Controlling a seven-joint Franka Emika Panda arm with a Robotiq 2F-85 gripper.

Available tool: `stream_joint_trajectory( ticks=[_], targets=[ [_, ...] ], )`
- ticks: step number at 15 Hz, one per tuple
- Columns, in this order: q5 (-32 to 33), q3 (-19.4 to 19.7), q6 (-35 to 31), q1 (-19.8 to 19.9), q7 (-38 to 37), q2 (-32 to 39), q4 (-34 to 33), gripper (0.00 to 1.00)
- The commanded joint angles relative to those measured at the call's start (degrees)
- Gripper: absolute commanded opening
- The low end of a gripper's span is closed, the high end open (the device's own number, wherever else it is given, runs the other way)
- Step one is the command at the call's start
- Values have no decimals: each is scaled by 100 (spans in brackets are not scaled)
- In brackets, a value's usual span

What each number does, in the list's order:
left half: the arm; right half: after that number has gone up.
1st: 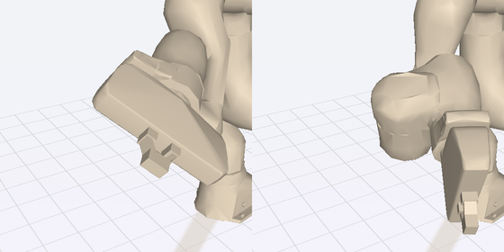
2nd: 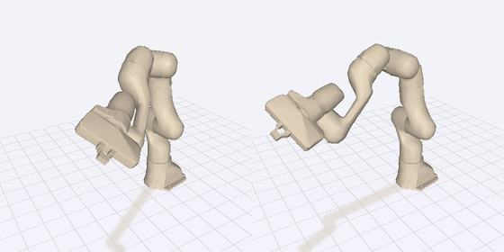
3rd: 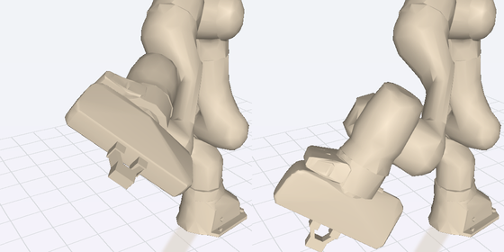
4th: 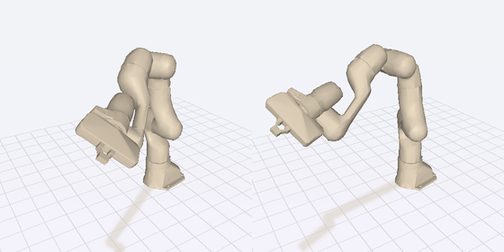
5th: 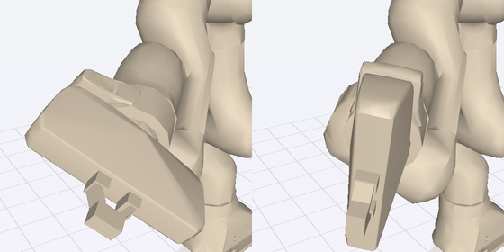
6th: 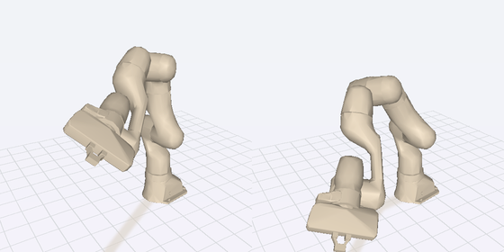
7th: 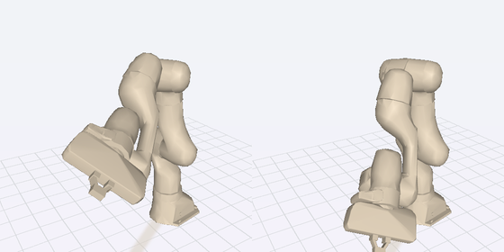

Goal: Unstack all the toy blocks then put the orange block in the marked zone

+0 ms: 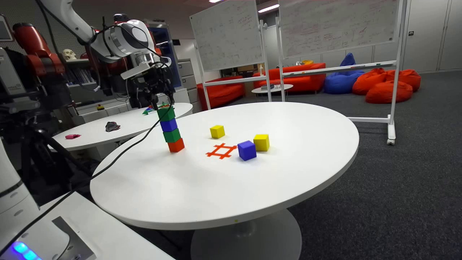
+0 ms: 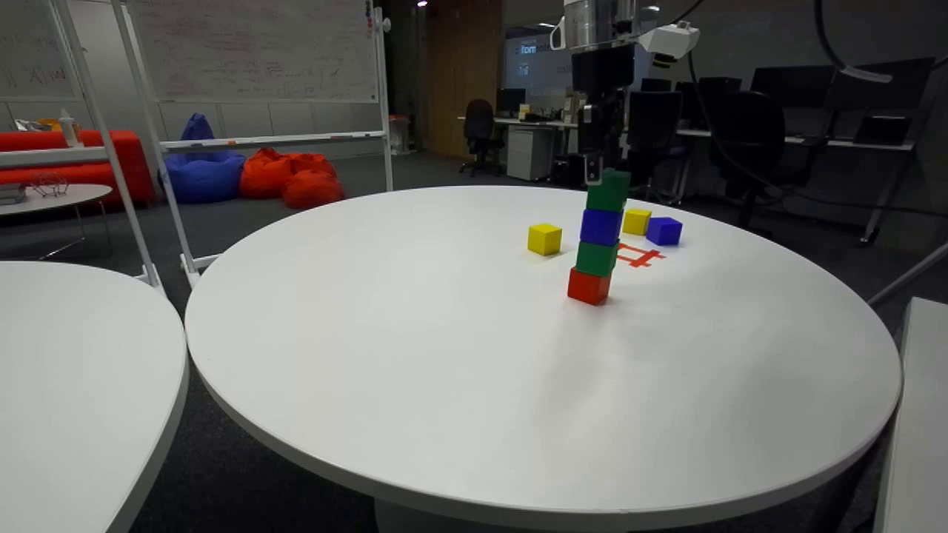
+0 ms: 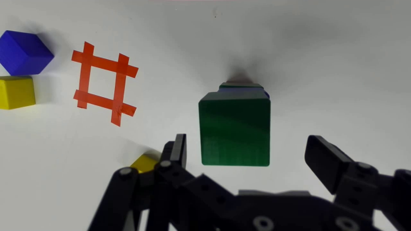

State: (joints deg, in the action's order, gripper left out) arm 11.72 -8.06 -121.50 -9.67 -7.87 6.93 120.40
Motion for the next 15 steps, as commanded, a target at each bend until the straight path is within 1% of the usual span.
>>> stream_joint_trajectory(
  ticks=[1,10,15],
  targets=[
    [24,17,48,-2,-7,35,-19,100],
    [2,58,72,9,24,217,-65,100],
    [-5,52,19,-8,1,205,-13,100]
  ],
)
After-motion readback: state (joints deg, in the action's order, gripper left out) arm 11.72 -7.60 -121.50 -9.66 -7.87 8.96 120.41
